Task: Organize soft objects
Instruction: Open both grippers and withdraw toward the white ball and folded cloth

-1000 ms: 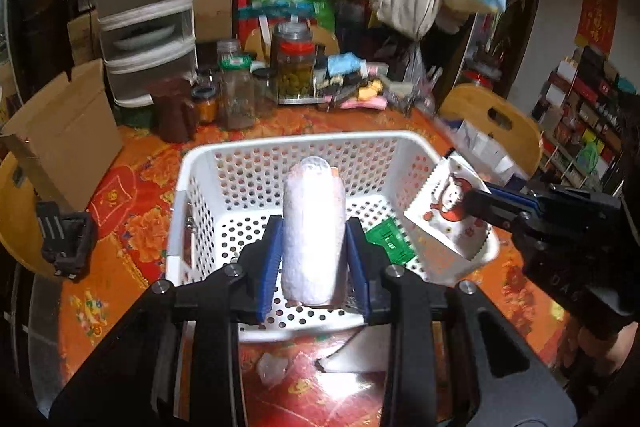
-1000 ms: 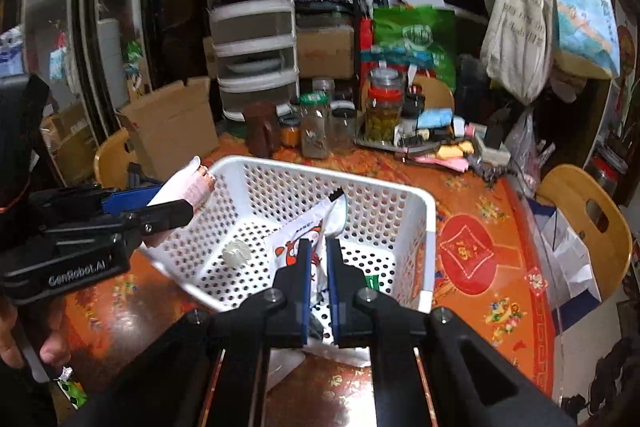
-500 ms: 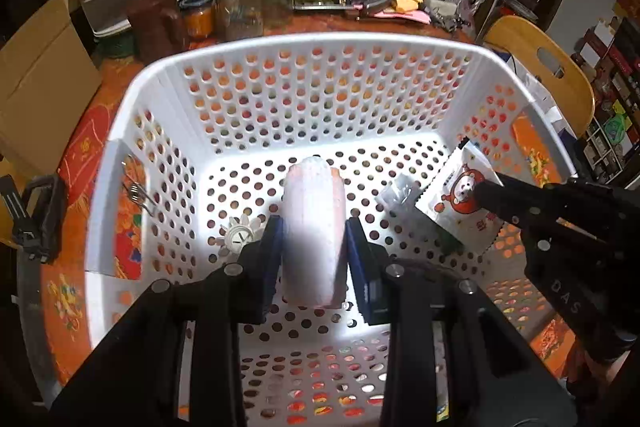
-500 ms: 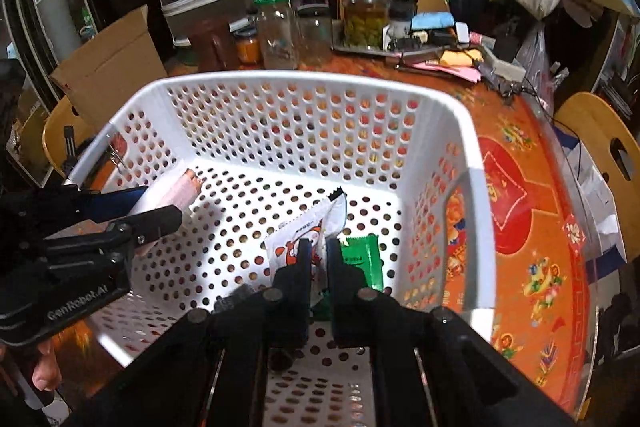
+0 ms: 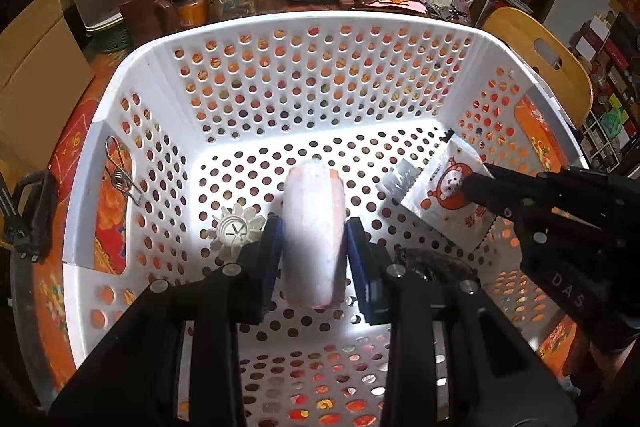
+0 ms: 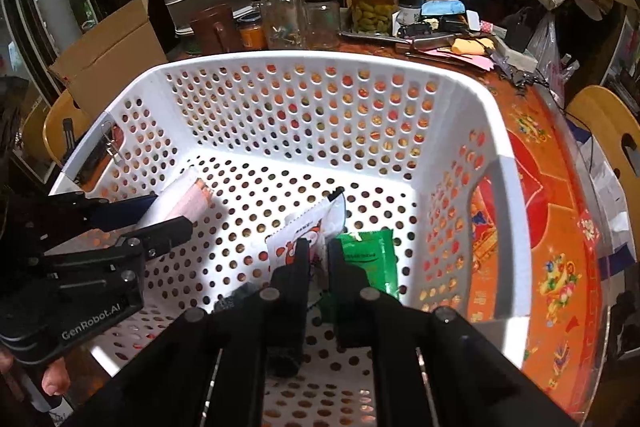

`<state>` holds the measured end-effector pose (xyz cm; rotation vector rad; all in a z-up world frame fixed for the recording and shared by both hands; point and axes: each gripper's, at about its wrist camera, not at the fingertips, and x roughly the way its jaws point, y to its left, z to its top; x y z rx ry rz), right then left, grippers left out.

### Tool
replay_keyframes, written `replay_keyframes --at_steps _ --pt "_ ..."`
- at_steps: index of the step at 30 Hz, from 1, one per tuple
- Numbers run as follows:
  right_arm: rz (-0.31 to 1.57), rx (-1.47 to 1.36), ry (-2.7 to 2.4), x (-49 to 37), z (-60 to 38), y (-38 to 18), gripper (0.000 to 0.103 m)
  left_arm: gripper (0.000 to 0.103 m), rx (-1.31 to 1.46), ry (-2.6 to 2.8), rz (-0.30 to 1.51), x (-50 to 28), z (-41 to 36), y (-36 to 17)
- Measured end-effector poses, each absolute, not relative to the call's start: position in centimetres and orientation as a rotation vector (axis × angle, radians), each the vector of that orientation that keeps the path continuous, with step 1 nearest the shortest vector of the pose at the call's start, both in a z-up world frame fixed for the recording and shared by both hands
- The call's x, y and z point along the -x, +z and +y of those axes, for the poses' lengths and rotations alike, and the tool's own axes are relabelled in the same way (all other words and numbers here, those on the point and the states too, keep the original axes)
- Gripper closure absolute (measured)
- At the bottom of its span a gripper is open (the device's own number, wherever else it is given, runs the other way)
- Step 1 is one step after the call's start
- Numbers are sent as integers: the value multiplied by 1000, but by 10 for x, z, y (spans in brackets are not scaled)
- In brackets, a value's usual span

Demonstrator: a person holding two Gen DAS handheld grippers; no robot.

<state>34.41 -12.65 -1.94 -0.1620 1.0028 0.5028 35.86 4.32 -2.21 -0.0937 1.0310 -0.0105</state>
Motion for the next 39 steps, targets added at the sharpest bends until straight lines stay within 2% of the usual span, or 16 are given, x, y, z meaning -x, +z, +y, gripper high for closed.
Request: replay_keyframes --at_steps 2,3,4,8,12,14,16,19,22,30,39 --pt "999 141 525 -343 -128 -18 92 67 96 -12 1014 -356 44 -19" --pt "997 138 527 -342 -129 -17 88 57 98 -13 1005 -354 45 -18" --pt "993 139 527 -341 -129 -15 81 48 99 -12 992 -352 45 -15" --pt "969 148 547 -332 -125 -8 52 38 113 -17 945 -344 49 -4" --pt "927 143 559 -320 -127 5 33 28 135 -16 910 -335 57 7" --pt "896 158 554 -313 -128 13 15 20 135 -10 889 -328 60 14" --pt "878 160 553 -305 -131 18 11 7 121 -3 865 -319 62 21" --pt "852 164 533 -296 -136 25 4 0 99 4 839 -303 63 30" --pt "837 159 520 -286 -144 31 0 0 78 3 812 -284 61 39" --pt "764 121 502 -243 -172 47 0 0 36 -16 688 -214 41 68" --pt "680 67 482 -175 -208 48 0 0 31 48 609 -131 41 65"
